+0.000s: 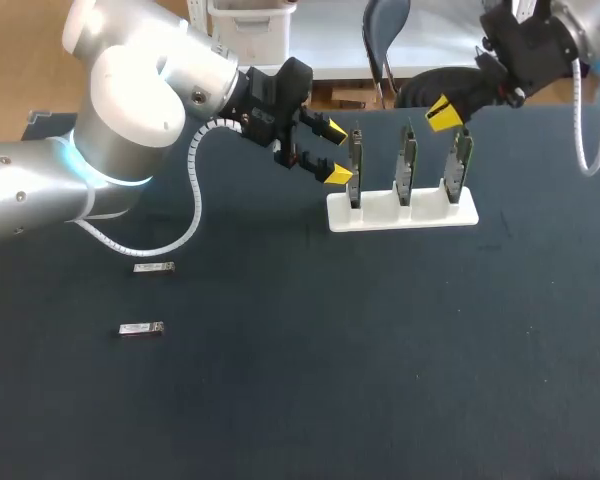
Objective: Pick up the optical module with the left hand, and insert it into the network port with the right hand.
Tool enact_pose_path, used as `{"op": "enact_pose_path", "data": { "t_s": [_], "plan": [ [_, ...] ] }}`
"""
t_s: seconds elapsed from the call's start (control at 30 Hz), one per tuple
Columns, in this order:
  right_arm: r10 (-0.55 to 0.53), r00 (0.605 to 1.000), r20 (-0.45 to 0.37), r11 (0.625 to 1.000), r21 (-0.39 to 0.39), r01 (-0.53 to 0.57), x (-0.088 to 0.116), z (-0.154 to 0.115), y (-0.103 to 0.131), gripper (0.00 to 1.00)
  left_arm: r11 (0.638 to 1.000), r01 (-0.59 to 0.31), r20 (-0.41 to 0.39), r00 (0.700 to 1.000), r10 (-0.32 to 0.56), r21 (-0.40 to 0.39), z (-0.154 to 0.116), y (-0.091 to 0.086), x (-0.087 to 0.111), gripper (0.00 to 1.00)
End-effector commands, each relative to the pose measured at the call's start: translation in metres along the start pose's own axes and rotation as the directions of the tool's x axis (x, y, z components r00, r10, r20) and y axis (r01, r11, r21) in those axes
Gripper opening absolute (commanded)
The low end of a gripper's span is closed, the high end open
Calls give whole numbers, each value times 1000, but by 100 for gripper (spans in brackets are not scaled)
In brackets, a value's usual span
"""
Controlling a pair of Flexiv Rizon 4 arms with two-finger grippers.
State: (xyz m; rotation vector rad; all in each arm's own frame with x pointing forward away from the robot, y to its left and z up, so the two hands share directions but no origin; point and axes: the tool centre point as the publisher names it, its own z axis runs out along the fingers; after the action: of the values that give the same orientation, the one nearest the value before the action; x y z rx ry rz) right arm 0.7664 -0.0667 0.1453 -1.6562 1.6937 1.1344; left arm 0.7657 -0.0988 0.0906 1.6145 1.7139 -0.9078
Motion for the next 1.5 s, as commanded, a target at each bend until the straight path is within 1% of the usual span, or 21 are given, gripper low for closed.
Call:
{"op": "enact_pose_path", "data": {
  "t_s": [0.03,0.4,0.5,0.6,0.7,0.83,0.93,1.03,1.17,1.23,1.27,1.33,1.43,1.5],
  "plan": [
    [1,1000,-2,1000,4,-1,0,1,1,100,1000,1,-3,1000,-1,0,1,1,0,100],
    [1,1000,-2,1000,4,-1,0,1,1,100,1000,1,-3,1000,-1,0,1,1,0,100],
    [1,1000,-2,1000,4,-1,0,1,1,100,999,-32,-11,999,33,6,-1,-3,-3,100],
    [1,1000,-2,1000,4,-1,0,1,1,100,997,-80,-44,996,79,-15,-9,-8,-7,100],
    [1,1000,-2,1000,4,-1,0,1,1,100,992,-119,-103,988,113,-48,-25,-14,-3,100],
    [1,1000,-2,1000,4,-1,0,1,1,100,985,-148,-183,974,130,-86,-50,-27,8,100],
    [1,1000,-2,1000,4,-1,0,1,1,100,981,-156,-237,963,127,-111,-68,-39,19,100],
    [1,1000,-2,1000,4,-1,0,1,1,100,974,-175,-309,943,124,-142,-90,-56,33,100],
    [1,1000,-2,1000,4,-1,0,1,1,100,967,-183,-380,919,105,-175,-115,-75,51,100],
    [1,1000,-2,1000,4,-1,0,1,1,100,958,-184,-437,897,73,-218,-127,-82,62,100],
    [1,1000,-2,1000,4,-1,0,1,1,100,957,-187,-443,894,71,-223,-132,-85,67,100],
    [1,1000,-2,1000,4,-1,0,1,1,100,958,-160,-442,896,39,-239,-144,-92,77,100],
    [1,1000,-2,1000,4,-1,0,1,1,100,955,-168,-494,869,27,-243,-158,-104,93,100],
    [1,1000,-2,1000,4,-1,0,1,1,100,954,-181,-536,844,26,-240,-165,-112,105,100]
  ]
}}
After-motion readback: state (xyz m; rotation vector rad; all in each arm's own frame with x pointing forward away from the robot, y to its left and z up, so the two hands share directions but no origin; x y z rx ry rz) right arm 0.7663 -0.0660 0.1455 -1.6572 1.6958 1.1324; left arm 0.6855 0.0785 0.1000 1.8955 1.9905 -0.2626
